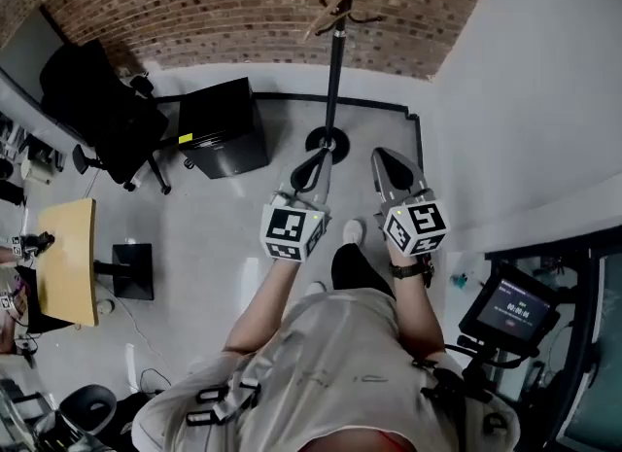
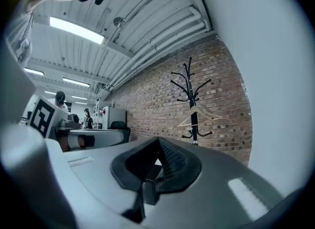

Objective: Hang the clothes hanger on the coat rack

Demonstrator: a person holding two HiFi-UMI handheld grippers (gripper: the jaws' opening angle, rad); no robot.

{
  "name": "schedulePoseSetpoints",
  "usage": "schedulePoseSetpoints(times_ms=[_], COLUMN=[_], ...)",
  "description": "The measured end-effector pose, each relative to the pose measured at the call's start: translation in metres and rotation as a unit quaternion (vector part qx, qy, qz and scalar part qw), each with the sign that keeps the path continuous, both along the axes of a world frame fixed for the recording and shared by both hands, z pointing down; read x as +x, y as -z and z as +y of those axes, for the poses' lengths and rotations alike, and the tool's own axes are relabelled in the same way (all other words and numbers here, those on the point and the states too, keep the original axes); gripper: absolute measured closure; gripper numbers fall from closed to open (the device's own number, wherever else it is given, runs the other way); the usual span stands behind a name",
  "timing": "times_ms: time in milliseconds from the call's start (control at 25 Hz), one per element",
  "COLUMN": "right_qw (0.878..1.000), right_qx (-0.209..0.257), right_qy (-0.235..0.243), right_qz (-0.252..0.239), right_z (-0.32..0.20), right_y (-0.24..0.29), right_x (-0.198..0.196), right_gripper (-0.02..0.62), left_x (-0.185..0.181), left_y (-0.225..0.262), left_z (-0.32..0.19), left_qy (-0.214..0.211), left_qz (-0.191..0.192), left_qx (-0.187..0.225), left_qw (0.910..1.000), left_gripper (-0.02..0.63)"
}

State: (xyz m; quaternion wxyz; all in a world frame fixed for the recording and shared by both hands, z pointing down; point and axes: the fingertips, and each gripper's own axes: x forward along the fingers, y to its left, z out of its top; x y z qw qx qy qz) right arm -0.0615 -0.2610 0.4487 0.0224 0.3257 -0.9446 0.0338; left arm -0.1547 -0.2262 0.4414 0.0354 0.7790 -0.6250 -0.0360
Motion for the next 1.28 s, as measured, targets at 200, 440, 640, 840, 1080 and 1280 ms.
schedulePoseSetpoints(times_ms=[200,440,640,840,1080,1280], right_qw=[0.999,0.997,0.997,0.994,0.995,0.996], right_qx=[0.001,0.022,0.064,0.105,0.086,0.085], right_qy=[0.045,0.067,0.031,-0.009,-0.038,-0.030], right_qz=[0.004,0.009,-0.002,-0.006,-0.017,-0.019], right_z=[0.038,0.056,0.074,0.087,0.075,0.080], right_y=[0.010,0.045,0.076,0.096,0.085,0.084], right_x=[-0.006,0.029,0.074,0.126,0.159,0.158], right_gripper=[0.589,0.589,0.589,0.589,0.589,0.589], left_x=[0.005,0.040,0.092,0.160,0.186,0.178], left_y=[0.005,0.044,0.052,0.049,0.064,0.080], left_z=[0.031,0.033,0.032,0.033,0.040,0.053], left_qy=[0.036,0.048,0.011,-0.026,-0.033,-0.007], left_qz=[0.023,0.026,0.049,0.041,0.002,0.001], left_qx=[0.015,0.043,0.053,0.054,0.070,0.097], left_qw=[0.9990,0.9976,0.9974,0.9974,0.9970,0.9953], left_gripper=[0.604,0.604,0.604,0.606,0.604,0.604])
